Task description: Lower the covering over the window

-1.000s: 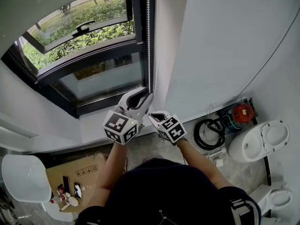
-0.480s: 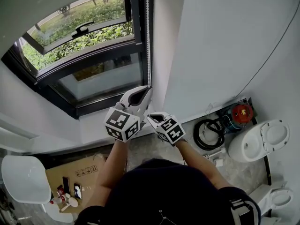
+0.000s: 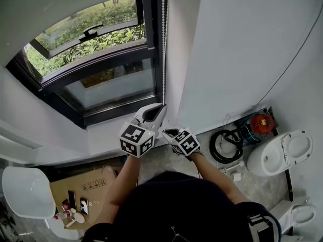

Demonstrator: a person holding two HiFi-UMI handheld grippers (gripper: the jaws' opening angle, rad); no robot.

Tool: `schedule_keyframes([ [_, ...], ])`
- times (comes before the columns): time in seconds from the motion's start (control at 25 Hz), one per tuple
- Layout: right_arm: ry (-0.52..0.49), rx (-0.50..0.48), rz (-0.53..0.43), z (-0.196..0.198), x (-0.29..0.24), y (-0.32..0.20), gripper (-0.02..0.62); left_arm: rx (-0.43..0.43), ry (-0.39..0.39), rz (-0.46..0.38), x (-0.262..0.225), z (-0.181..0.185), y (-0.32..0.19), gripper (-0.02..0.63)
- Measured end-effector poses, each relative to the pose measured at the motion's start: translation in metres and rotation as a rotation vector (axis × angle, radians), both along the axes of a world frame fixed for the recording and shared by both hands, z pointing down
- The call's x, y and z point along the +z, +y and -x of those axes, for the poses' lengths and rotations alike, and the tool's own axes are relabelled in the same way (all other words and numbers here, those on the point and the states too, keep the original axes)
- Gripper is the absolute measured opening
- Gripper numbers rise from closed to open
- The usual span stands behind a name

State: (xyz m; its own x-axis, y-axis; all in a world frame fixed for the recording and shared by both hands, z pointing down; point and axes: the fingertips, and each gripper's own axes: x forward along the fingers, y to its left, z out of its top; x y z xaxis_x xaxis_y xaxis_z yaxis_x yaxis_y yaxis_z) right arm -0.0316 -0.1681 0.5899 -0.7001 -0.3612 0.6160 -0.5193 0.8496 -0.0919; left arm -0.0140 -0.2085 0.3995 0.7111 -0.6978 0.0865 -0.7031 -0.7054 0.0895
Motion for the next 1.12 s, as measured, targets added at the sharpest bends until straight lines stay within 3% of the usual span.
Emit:
schedule_keyframes([
  [0.12,0.008,-0.037,0.033,0.002,0.006,0.008,0.023,-0.002,0.007,0.039,0.014,0.004,-0.001,0.011],
  [0.28,-0.025,-0.045,0.066,0.003,0.001,0.009,0.092,0.008,0.0,0.114,0.044,0.004,0.001,0.011],
  [0.56,-0.088,0.0,0.048,-0.007,-0.024,-0.001,0.092,0.006,-0.022,0.231,0.098,0.009,0.013,0.011],
  [1.12,-0.358,0.055,-0.189,-0.007,-0.159,-0.03,0.092,-0.028,-0.083,0.397,0.177,0.024,0.028,0.011],
])
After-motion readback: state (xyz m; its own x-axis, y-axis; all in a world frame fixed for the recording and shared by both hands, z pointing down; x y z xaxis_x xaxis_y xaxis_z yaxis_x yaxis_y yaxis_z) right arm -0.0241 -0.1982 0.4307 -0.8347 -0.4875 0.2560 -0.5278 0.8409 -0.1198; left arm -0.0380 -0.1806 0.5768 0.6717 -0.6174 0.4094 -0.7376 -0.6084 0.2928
